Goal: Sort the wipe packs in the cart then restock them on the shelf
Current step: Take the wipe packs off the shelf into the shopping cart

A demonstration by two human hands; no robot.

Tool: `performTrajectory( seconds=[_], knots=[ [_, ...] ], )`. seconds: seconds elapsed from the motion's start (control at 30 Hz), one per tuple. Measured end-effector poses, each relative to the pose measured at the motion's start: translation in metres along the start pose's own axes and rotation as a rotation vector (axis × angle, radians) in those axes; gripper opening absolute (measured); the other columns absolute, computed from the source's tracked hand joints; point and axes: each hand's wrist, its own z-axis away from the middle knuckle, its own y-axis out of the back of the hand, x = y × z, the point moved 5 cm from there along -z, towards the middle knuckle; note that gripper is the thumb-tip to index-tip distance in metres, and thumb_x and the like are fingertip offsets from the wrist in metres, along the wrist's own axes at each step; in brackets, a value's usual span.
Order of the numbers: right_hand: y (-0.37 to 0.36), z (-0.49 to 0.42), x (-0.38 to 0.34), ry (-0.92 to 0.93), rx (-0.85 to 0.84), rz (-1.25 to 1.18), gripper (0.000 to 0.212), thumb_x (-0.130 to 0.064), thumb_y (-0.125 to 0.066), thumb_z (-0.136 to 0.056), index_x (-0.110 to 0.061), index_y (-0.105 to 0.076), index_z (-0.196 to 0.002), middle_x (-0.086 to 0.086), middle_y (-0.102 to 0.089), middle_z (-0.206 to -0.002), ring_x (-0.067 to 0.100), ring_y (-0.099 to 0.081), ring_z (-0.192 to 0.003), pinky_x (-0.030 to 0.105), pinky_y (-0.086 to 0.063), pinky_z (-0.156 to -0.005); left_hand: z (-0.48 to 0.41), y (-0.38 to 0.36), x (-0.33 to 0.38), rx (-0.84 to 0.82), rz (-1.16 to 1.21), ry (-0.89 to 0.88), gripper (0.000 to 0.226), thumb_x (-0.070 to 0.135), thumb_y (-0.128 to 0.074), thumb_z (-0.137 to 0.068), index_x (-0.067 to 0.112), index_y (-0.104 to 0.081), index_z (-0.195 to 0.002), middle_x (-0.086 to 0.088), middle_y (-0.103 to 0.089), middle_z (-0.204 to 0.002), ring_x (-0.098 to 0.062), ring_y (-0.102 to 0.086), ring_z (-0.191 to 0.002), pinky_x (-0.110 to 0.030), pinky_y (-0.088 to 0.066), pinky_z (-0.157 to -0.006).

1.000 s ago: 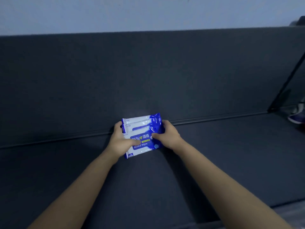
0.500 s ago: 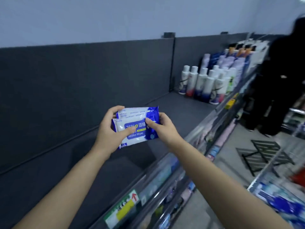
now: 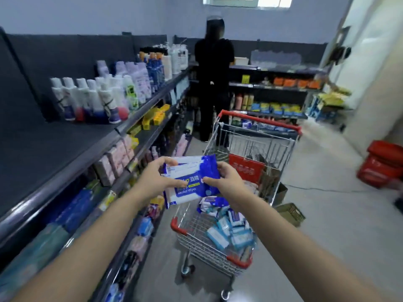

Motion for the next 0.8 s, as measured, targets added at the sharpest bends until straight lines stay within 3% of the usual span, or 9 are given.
performTrajectory(
  seconds=[0.07, 0.17, 0.27, 0.37, 0.5, 0.6, 0.8],
  knots=[
    [0.057, -0.002, 0.017, -0.042, 0.046, -0.012, 0.040, 0.010, -0.066, -0.081, -0.009, -0.051, -0.113, 0.009, -0.063, -0.106, 0.026, -0.064, -0.096, 0.029, -0.057, -0.065, -0.018, -0.057, 0.000, -0.061, -0.026, 0.010, 0.051, 0.004, -0.088, -0.059, 0.013, -0.058, -0.099, 0.001, -0.064, -0.091, -0.014, -0.063, -0.076, -0.020, -0.052, -0.060],
    [0.120, -0.011, 0.044, -0.132, 0.099, -0.050, 0.039, 0.013, -0.061, -0.082, -0.012, -0.052, -0.110, 0.008, -0.062, -0.104, 0.030, -0.064, -0.098, 0.035, -0.058, -0.068, -0.042, -0.127, -0.002, -0.142, -0.055, 0.039, 0.049, 0.008, -0.087, -0.062, 0.015, -0.058, -0.100, 0.001, -0.061, -0.099, -0.008, -0.058, -0.077, -0.012, -0.046, -0.055],
    [0.159, -0.026, 0.072, -0.230, 0.152, -0.088, 0.045, 0.016, -0.057, -0.082, -0.013, -0.052, -0.116, 0.013, -0.062, -0.113, 0.032, -0.066, -0.098, 0.037, -0.059, -0.065, -0.066, -0.174, -0.015, -0.203, -0.064, 0.101, 0.050, 0.011, -0.085, -0.066, 0.015, -0.057, -0.107, 0.000, -0.058, -0.109, -0.009, -0.059, -0.081, -0.018, -0.048, -0.060],
    [0.183, -0.052, 0.090, -0.300, 0.204, -0.136, 0.048, 0.017, -0.054, -0.082, -0.009, -0.049, -0.122, 0.010, -0.061, -0.106, 0.029, -0.066, -0.091, 0.040, -0.058, -0.068, -0.103, -0.201, -0.026, -0.205, -0.051, 0.130, 0.049, 0.013, -0.084, -0.068, 0.018, -0.058, -0.109, 0.002, -0.055, -0.113, -0.012, -0.061, -0.088, -0.030, -0.055, -0.073],
    [0.203, -0.102, 0.106, -0.339, 0.280, -0.158, 0.046, 0.018, -0.049, -0.082, -0.008, -0.048, -0.119, 0.013, -0.061, -0.110, 0.023, -0.066, -0.083, 0.039, -0.059, -0.066, -0.167, -0.224, -0.037, -0.221, -0.084, 0.103, 0.045, 0.018, -0.084, -0.068, 0.022, -0.060, -0.105, 0.008, -0.061, -0.101, -0.014, -0.067, -0.079, -0.041, -0.059, -0.070],
    [0.214, -0.145, 0.109, -0.338, 0.324, -0.123, 0.044, 0.017, -0.046, -0.083, -0.010, -0.045, -0.118, 0.007, -0.060, -0.104, 0.020, -0.064, -0.082, 0.037, -0.057, -0.065, -0.219, -0.237, -0.045, -0.240, -0.140, 0.022, 0.036, 0.030, -0.084, -0.067, 0.036, -0.059, -0.093, 0.003, -0.060, -0.107, -0.019, -0.065, -0.090, -0.047, -0.057, -0.075],
    [0.239, -0.229, 0.134, -0.407, 0.402, -0.249, 0.052, 0.000, -0.058, -0.087, -0.016, -0.039, -0.133, 0.007, -0.062, -0.115, 0.030, -0.066, -0.098, 0.044, -0.056, -0.071, -0.291, -0.270, -0.063, -0.202, -0.289, -0.138, 0.035, 0.037, -0.078, -0.074, 0.029, -0.061, -0.105, 0.002, -0.052, -0.123, -0.012, -0.053, -0.107, -0.034, -0.044, -0.099]
  ],
)
